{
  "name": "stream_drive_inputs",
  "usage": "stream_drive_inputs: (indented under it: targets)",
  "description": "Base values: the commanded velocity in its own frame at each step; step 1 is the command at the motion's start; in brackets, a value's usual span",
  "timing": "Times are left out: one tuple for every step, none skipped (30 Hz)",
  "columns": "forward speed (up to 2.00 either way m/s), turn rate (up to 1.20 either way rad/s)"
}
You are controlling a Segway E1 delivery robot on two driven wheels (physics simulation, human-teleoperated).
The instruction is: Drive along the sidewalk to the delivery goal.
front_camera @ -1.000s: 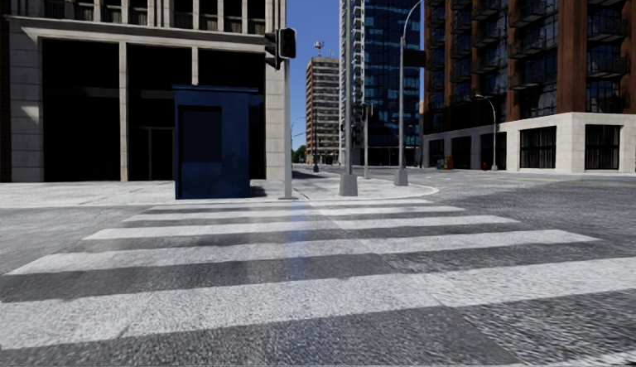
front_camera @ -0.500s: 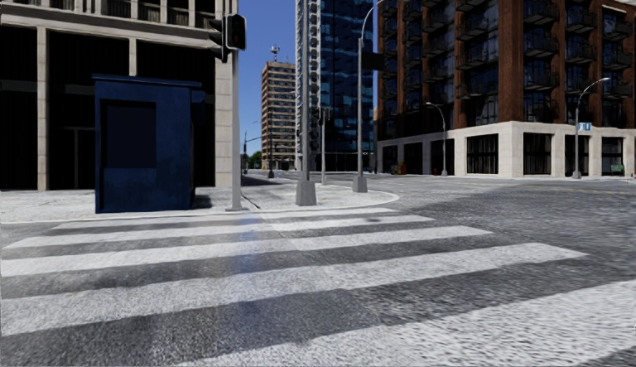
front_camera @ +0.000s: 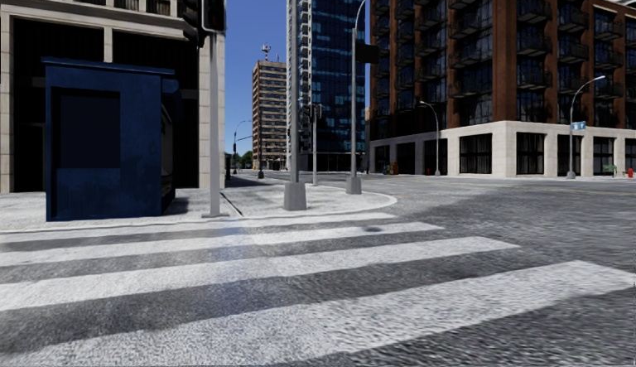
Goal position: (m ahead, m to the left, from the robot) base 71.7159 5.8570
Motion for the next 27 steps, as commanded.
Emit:
stream_drive_inputs:
  targets:
    - [1.43, 0.00]
    - [1.43, 0.00]
    - [1.43, 0.00]
    - [1.43, 0.00]
    - [1.43, 0.00]
    - [1.43, 0.00]
    - [1.43, 0.00]
    - [1.43, 0.00]
    - [1.43, 0.00]
    - [1.43, 0.00]
    - [1.43, 0.00]
    - [1.43, 0.00]
    - [1.43, 0.00]
    - [1.43, 0.00]
    - [1.43, 0.00]
    - [1.43, 0.00]
    - [1.43, 0.00]
    - [1.43, 0.00]
    - [1.43, 0.00]
    - [1.43, 0.00]
    - [1.43, 0.00]
    - [1.43, 0.00]
    - [1.43, 0.00]
    - [1.43, 0.00]
    - [1.43, 0.00]
    - [1.43, 0.00]
    - [1.43, 0.00]
